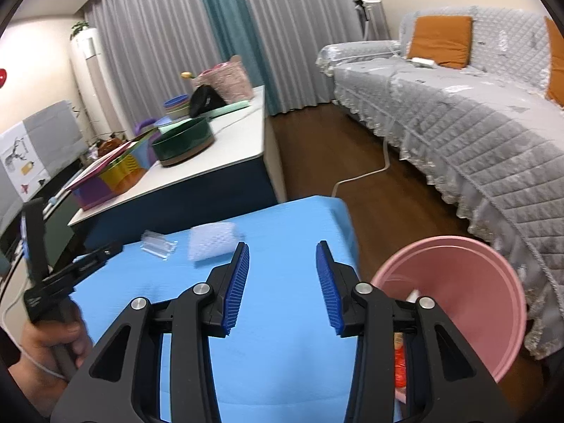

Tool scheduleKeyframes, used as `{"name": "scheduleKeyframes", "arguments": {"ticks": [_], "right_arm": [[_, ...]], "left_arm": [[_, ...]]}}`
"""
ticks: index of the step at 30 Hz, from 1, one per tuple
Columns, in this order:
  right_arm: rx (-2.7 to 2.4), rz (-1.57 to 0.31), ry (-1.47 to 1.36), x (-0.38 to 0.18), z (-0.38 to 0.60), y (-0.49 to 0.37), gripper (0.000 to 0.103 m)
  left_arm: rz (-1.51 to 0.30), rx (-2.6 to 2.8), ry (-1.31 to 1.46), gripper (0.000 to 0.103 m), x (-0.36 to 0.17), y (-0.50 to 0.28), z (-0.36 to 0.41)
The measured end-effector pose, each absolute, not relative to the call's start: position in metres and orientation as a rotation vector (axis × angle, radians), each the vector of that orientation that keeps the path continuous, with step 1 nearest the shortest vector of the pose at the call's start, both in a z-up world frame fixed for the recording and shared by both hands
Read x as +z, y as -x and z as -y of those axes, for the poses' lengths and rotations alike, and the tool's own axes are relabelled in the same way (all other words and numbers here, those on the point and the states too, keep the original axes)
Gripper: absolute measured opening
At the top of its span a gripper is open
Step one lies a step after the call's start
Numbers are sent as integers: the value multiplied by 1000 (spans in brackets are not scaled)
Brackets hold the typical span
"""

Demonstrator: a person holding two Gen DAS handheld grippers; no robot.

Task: Collect trash
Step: 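Move both open grippers back to the table toward the straw pack and foam sleeve, then grasp the clear straw pack with the left gripper while the right grasps the white foam sleeve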

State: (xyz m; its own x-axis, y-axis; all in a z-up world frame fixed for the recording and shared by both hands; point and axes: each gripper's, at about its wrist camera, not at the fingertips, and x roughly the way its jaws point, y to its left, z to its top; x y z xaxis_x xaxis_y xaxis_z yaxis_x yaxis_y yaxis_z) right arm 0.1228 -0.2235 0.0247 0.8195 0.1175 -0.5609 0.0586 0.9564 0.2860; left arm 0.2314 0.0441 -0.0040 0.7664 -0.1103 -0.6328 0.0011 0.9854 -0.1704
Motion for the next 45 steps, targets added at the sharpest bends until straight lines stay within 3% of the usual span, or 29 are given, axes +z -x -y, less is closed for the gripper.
{"name": "scheduleKeyframes", "arguments": {"ticks": [5, 7, 11, 16, 21, 31, 35, 37, 40, 45], "right_arm": [[95, -636, -311, 21, 207, -151, 33], [121, -647, -333, 18, 204, -166, 34], [164, -675, -341, 9, 193, -197, 34], [202, -718, -333, -5, 178, -236, 36], [242, -763, -312, -20, 161, -267, 47], [298, -838, -301, -46, 150, -288, 49], [314, -854, -299, -50, 147, -287, 48], [321, -858, -297, -51, 146, -286, 45], [328, -865, -294, -51, 144, -283, 37], [337, -870, -283, -48, 143, -271, 17]], "left_arm": [[-705, -46, 194, 21, -9, -256, -51], [-710, -40, 202, 32, -13, -264, -51], [-735, -23, 214, 36, -24, -281, -50], [-748, 6, 217, 57, -35, -300, -46], [-773, 56, 220, 76, -47, -316, -43], [-872, 158, 171, 78, -67, -339, -34], [-884, 172, 182, 64, -68, -340, -37], [-884, 181, 173, 51, -67, -338, -37], [-884, 187, 173, 31, -66, -333, -39], [-885, 190, 184, 13, -61, -326, -44]]}}
